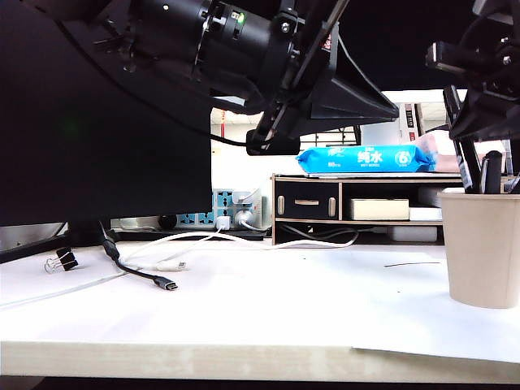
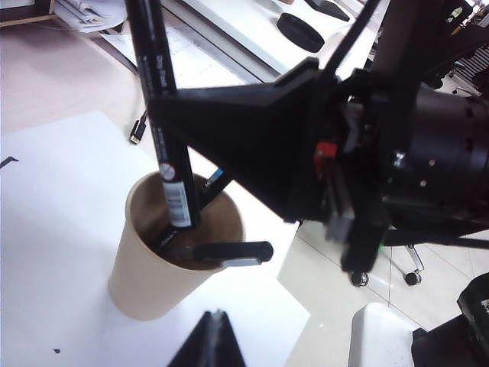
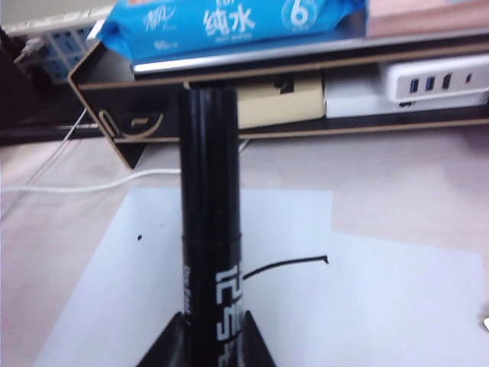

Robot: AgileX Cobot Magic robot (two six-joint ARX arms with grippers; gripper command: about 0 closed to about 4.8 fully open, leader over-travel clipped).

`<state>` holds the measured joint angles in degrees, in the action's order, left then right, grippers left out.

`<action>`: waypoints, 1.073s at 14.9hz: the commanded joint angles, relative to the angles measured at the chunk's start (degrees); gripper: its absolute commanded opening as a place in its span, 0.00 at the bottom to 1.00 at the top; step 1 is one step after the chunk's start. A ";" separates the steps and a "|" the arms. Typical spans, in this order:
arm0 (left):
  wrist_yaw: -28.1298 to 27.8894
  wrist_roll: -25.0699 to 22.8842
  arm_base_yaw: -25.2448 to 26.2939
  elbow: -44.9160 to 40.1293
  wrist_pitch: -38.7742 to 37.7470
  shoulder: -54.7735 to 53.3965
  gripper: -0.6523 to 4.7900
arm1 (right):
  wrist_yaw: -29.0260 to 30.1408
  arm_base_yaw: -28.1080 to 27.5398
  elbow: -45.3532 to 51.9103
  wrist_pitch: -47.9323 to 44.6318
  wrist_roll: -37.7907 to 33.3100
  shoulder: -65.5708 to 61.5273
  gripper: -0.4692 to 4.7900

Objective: Pick up the marker and insert it into the paper cup.

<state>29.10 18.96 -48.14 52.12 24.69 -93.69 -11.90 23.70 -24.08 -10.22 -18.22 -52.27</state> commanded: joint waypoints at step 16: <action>0.31 -0.07 -0.09 0.13 1.16 -0.04 0.11 | 0.24 0.13 -0.31 2.69 -0.22 0.00 0.25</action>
<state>29.12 18.96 -48.14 52.12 24.69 -93.73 -11.75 23.77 -24.08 -6.50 -18.24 -52.40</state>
